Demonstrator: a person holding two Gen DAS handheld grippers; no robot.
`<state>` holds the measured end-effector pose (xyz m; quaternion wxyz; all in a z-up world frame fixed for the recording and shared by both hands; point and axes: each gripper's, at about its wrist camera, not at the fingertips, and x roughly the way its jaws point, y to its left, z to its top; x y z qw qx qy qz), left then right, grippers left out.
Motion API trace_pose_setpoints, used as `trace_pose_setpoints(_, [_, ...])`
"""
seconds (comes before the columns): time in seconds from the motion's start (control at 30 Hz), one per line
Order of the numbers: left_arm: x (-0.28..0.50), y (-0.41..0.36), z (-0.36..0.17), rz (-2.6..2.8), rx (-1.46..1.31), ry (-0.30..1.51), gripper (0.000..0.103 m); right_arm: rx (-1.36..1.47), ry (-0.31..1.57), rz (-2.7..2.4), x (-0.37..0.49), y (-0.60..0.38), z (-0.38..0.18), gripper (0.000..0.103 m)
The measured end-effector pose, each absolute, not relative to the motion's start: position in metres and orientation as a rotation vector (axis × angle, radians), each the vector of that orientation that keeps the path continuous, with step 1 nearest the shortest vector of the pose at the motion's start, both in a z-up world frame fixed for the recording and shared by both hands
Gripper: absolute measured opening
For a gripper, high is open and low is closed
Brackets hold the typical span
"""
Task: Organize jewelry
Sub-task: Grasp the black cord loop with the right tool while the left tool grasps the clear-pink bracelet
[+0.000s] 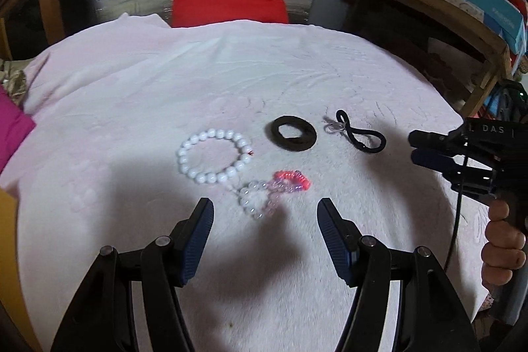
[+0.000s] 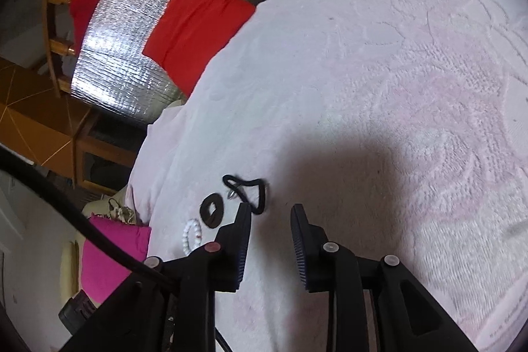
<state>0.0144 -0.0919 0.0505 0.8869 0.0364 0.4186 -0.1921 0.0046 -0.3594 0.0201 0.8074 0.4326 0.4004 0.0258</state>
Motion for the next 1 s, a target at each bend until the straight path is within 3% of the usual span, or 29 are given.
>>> trace_pose_setpoints(0.43, [0.025,-0.103,0.040,-0.532,0.129,0.855,0.066,0.953,0.865,0.058,0.031,-0.350,0.004,0.028])
trace_pose_setpoints(0.53, [0.028,-0.098,0.039,-0.560,0.117,0.863,0.052,0.955,0.856,0.060,0.035,-0.347,0.004,0.029])
trace_pose_setpoints(0.6, [0.028,-0.096,0.037,-0.582,0.097,0.880,0.037,0.958,0.848,0.060,0.036,-0.347,0.003,0.029])
trace_pose_setpoints(0.7, [0.027,-0.098,0.034,-0.609,0.094,0.884,0.029,0.961,0.838,0.058,0.038,-0.344,0.002,0.029])
trace_pose_setpoints(0.9, [0.018,-0.095,0.042,-0.624,0.112,0.862,0.027,0.908,0.832,0.065,0.041,-0.332,0.007,0.029])
trace_pose_setpoints(1.0, [0.018,-0.085,0.049,-0.585,0.109,0.841,0.028,0.877,0.828,0.056,0.041,-0.329,0.010,0.022])
